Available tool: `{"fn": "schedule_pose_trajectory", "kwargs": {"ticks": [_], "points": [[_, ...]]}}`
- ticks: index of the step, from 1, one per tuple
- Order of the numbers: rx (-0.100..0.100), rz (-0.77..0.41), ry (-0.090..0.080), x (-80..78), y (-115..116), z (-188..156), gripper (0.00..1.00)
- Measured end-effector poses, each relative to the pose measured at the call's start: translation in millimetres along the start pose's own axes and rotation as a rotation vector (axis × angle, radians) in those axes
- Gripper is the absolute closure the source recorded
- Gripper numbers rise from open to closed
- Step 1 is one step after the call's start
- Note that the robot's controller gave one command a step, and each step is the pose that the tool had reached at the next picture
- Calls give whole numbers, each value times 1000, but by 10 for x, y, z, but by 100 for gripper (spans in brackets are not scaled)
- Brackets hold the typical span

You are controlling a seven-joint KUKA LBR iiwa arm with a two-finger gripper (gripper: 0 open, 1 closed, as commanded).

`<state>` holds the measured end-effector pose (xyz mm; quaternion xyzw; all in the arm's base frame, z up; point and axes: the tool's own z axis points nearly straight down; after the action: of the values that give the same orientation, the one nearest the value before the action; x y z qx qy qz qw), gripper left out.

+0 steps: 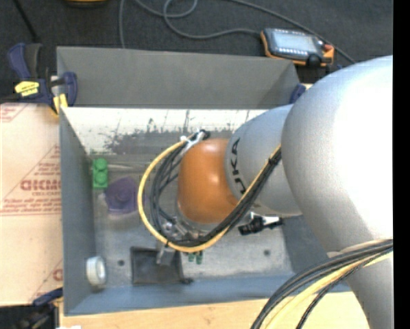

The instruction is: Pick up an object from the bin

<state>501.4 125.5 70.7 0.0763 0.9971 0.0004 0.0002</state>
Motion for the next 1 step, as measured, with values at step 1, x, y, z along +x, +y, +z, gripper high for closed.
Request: {"fn": "schedule_pose_trajectory", "kwargs": {"ticks": [1], "points": [[0,1,0,0,0,0,100]]}}
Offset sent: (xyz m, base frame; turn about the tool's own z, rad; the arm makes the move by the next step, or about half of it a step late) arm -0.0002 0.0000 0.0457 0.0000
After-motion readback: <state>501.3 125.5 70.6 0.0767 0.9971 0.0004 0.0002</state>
